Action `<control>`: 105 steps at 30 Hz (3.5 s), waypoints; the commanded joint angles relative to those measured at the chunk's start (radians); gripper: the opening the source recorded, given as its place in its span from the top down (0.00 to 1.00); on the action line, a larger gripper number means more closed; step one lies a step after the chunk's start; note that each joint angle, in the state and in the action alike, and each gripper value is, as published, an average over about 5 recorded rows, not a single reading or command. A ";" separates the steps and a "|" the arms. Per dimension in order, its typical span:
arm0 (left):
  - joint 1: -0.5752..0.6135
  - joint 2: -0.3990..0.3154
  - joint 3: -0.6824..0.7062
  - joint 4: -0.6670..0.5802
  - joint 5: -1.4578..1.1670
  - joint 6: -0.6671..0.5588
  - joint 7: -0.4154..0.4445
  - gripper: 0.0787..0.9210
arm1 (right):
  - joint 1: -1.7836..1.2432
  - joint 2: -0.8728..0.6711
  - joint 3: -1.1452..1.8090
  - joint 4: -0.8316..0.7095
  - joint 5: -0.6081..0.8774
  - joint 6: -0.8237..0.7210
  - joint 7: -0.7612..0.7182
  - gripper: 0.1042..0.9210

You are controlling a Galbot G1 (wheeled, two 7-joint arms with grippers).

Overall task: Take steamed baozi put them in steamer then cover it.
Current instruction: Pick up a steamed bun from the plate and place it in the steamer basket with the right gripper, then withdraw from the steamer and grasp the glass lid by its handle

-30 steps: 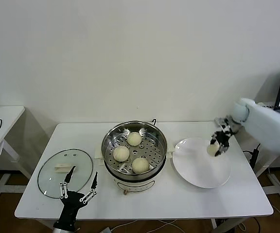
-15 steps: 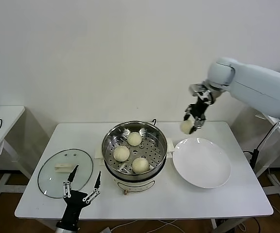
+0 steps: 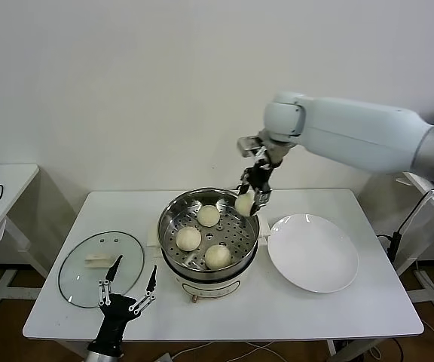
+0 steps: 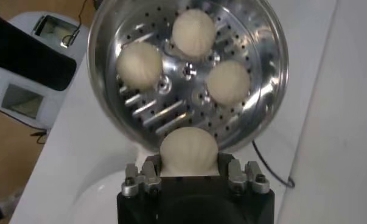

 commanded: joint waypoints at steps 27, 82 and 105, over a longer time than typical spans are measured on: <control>-0.004 -0.003 -0.013 0.017 -0.004 -0.013 -0.004 0.12 | -0.132 0.147 -0.051 -0.113 -0.092 -0.018 0.019 0.31; -0.220 0.059 -0.140 0.277 0.719 0.145 -0.183 0.12 | -1.682 -0.198 1.748 0.314 -0.154 0.615 1.474 0.12; -0.273 0.077 -0.192 0.514 1.224 0.299 -0.307 0.12 | -1.970 -0.011 1.959 0.362 -0.237 0.626 1.362 0.12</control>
